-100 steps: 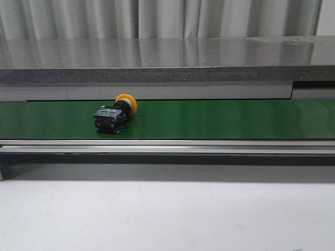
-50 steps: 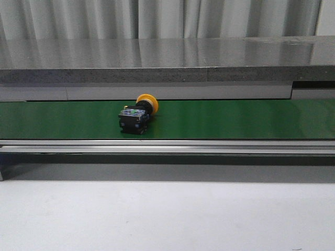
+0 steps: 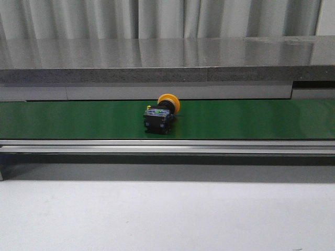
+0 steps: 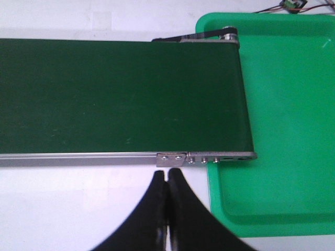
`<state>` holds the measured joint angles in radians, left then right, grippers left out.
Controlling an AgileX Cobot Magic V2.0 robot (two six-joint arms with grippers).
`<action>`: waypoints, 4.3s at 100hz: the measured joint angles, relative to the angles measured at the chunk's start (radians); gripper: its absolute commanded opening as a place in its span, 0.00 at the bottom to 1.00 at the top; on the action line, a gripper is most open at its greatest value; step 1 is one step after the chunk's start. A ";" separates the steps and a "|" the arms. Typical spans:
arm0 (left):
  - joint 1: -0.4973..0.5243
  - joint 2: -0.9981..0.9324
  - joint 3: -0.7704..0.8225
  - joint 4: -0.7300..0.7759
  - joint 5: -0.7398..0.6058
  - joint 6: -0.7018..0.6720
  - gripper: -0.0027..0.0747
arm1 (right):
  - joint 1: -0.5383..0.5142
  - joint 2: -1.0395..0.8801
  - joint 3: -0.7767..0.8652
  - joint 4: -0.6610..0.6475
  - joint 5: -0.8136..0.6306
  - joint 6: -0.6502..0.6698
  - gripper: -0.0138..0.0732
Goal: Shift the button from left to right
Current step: 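Let the belt carry the button toward the right gripper, then lower the right gripper onto the button and grasp it, then lift the button off the belt and lower it into the green tray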
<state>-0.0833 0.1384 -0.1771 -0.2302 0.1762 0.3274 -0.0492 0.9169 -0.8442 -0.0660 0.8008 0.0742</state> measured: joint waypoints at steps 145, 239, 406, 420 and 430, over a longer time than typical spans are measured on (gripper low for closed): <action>0.000 0.000 0.000 0.000 0.000 0.000 0.04 | 0.335 0.490 -0.139 0.343 -0.169 -0.074 0.81; 0.000 0.000 0.000 0.000 0.000 0.000 0.04 | 0.378 0.772 -0.307 0.214 -0.166 -0.074 0.31; 0.000 0.000 0.000 0.000 0.000 0.000 0.04 | -0.330 0.971 -0.508 -0.117 0.019 -0.091 0.45; 0.000 0.000 0.000 0.000 0.000 0.000 0.04 | -0.330 0.971 -0.508 -0.106 0.023 -0.091 0.60; 0.000 0.000 0.000 0.000 0.000 0.000 0.04 | -0.330 0.971 -0.508 -0.104 0.025 -0.091 0.62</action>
<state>-0.0833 0.1384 -0.1771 -0.2302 0.1762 0.3274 -0.3794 1.8876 -1.3519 -0.1696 0.8260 -0.0172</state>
